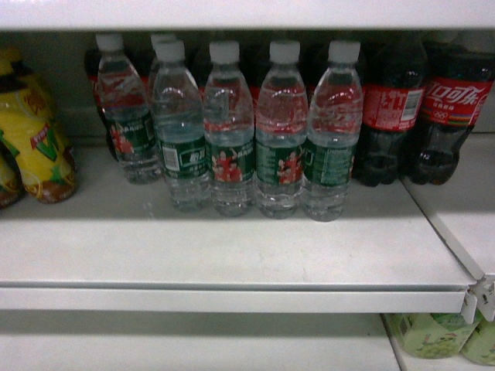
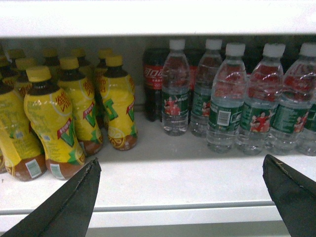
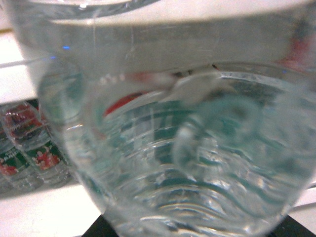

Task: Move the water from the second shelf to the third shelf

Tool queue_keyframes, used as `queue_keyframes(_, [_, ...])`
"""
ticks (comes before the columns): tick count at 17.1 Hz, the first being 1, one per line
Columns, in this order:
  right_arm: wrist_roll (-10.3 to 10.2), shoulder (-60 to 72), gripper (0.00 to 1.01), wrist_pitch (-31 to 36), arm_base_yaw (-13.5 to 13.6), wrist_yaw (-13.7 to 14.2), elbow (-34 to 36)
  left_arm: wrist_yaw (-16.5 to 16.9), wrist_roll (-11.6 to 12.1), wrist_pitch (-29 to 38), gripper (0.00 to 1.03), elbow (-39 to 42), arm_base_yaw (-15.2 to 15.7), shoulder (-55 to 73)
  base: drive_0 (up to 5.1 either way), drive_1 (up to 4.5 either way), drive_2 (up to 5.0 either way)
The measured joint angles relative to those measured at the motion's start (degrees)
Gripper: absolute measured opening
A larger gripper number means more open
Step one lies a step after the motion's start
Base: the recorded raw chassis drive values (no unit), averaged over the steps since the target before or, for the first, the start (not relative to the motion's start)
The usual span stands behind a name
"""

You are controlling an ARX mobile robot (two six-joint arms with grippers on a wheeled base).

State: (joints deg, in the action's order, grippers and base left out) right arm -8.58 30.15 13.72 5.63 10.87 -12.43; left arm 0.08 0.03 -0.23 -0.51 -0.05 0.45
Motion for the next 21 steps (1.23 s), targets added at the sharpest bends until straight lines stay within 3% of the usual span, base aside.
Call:
queue_keyframes(19, [-0.4,0.0,0.39,0.3,0.0,0.0,-0.1,-0.1,0.0,0.1,0.98,0.0,0.0,0.0,0.0,0.0,0.0])
queue_keyframes(21, [-0.4,0.0,0.39,0.3,0.0,0.1,-0.1,0.1,0.0,0.1,0.98,0.0,0.0,0.0,-4.3,1.23,3.3])
